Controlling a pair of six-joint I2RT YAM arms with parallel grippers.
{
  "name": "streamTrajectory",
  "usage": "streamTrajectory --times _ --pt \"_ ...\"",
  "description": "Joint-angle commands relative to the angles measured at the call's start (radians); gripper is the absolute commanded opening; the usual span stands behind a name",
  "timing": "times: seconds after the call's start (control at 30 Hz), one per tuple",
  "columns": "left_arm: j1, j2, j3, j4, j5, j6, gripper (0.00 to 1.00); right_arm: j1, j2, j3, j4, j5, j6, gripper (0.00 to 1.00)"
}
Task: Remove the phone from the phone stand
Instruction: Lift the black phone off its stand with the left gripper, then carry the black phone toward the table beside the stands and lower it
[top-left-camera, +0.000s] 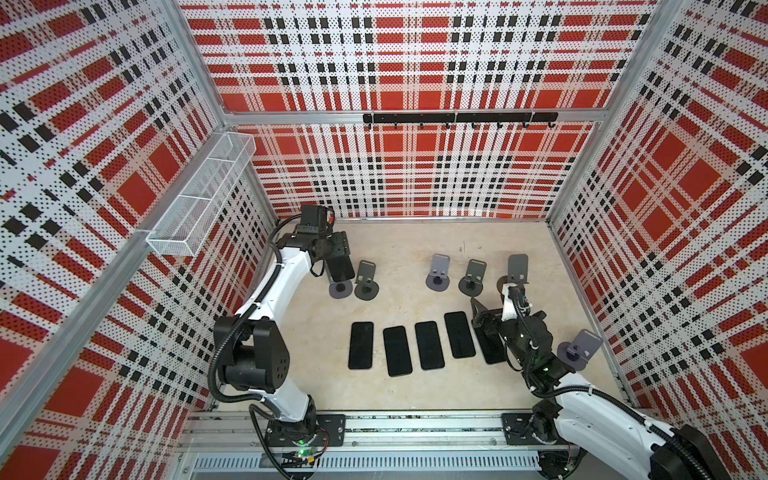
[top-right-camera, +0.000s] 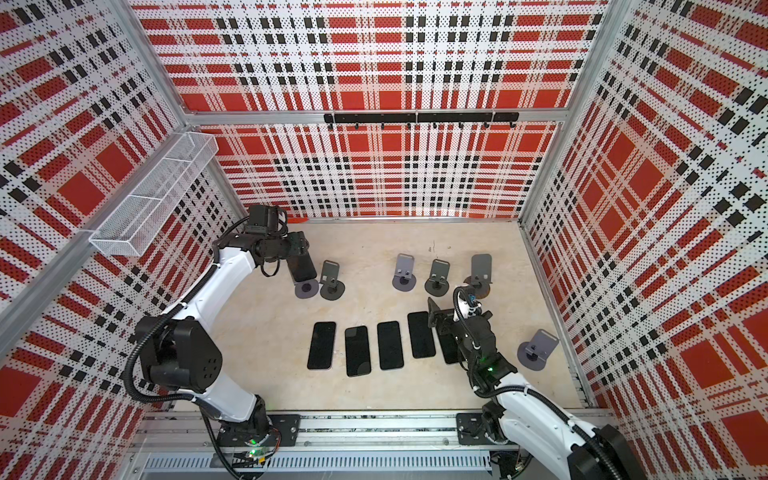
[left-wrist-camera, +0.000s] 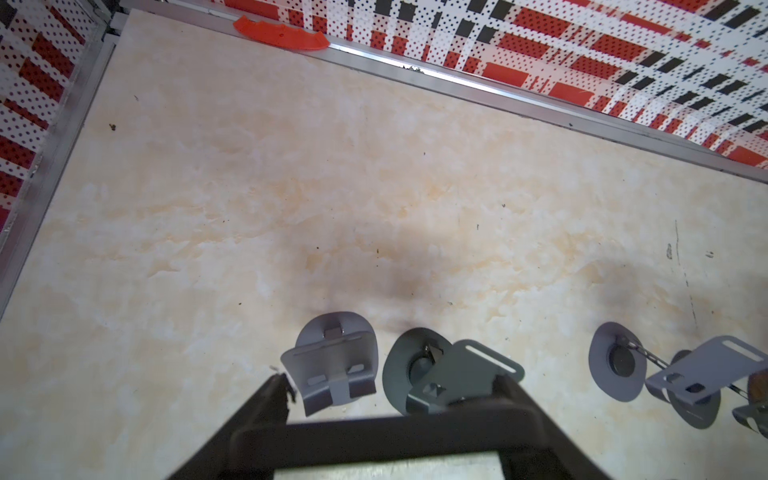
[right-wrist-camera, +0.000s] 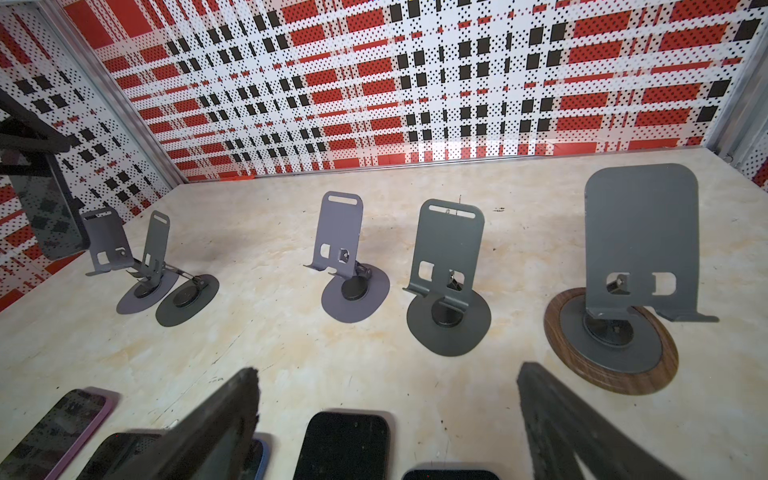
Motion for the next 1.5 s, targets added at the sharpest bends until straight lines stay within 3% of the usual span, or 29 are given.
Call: streamTrajectory --times 0.0,0.37,0.47,0.7,1.03,1.33,1.47 --pt "-0.058 -0.044 0.068 -0.040 -0.006 0.041 0.60 -0.003 0.006 -0.004 0.020 0.007 -0.004 1.00" --pt "-0.301 0.005 0.098 -0.050 -0.008 0.005 0.60 -0.004 0.011 -0.013 0.035 0.007 -0.001 1.00" --pt "-0.372 0.063 0.111 -0.050 -0.055 -0.011 0.60 -0.004 0.014 -0.012 0.041 0.007 0.000 1.00" --pt "-0.463 0.224 0.139 -0.017 -0.049 -0.033 0.60 -0.005 0.020 -0.009 0.038 0.008 -0.001 1.00" --pt "-0.495 0.406 0.198 0.005 -0.022 -0.046 0.59 -0.004 0.020 -0.009 0.040 0.007 0.006 1.00" --pt "-0.476 0.451 0.206 0.003 -0.013 -0.040 0.59 -0.005 0.008 -0.008 0.031 -0.018 0.006 1.00" --pt "-0.472 0.472 0.202 0.002 -0.068 -0.057 0.60 -0.005 0.002 -0.007 0.028 -0.016 0.005 1.00"
